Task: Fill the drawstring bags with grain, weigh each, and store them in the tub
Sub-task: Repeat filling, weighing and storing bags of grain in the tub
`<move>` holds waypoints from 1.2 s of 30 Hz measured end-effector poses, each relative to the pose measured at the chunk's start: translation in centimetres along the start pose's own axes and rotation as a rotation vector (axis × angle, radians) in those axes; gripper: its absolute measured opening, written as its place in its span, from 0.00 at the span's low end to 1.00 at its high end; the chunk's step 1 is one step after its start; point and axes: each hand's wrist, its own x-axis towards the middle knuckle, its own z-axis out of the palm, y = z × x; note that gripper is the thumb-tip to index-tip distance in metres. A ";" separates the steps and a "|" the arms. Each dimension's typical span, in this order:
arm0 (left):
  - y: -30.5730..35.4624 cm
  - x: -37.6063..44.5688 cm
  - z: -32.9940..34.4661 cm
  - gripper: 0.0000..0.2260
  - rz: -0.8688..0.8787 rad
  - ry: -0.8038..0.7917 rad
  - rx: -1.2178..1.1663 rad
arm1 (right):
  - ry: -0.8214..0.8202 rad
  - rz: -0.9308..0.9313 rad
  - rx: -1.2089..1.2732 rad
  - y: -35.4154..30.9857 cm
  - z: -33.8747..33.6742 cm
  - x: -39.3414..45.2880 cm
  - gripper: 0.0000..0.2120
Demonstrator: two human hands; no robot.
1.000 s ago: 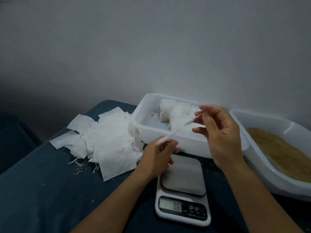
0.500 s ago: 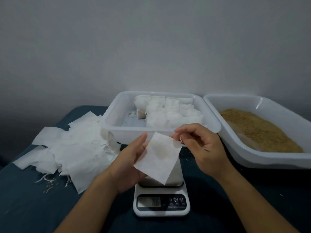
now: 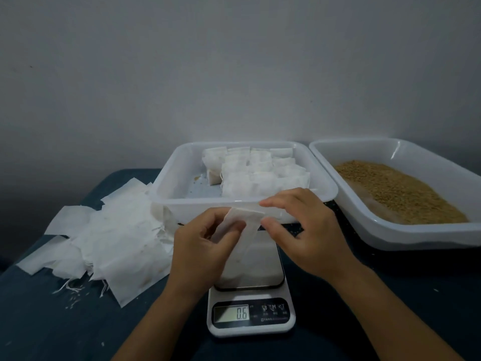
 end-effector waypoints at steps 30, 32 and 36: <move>0.0 -0.5 0.4 0.10 0.007 -0.085 -0.015 | -0.012 -0.032 -0.104 -1.1 1.6 -0.6 0.06; 0.0 -0.4 0.1 0.17 -0.038 -0.175 -0.046 | -0.015 0.007 -0.042 -1.2 1.0 -0.4 0.05; 0.3 0.0 -0.8 0.28 -0.296 -0.444 -0.326 | -0.124 0.033 0.052 -1.3 -0.3 0.0 0.02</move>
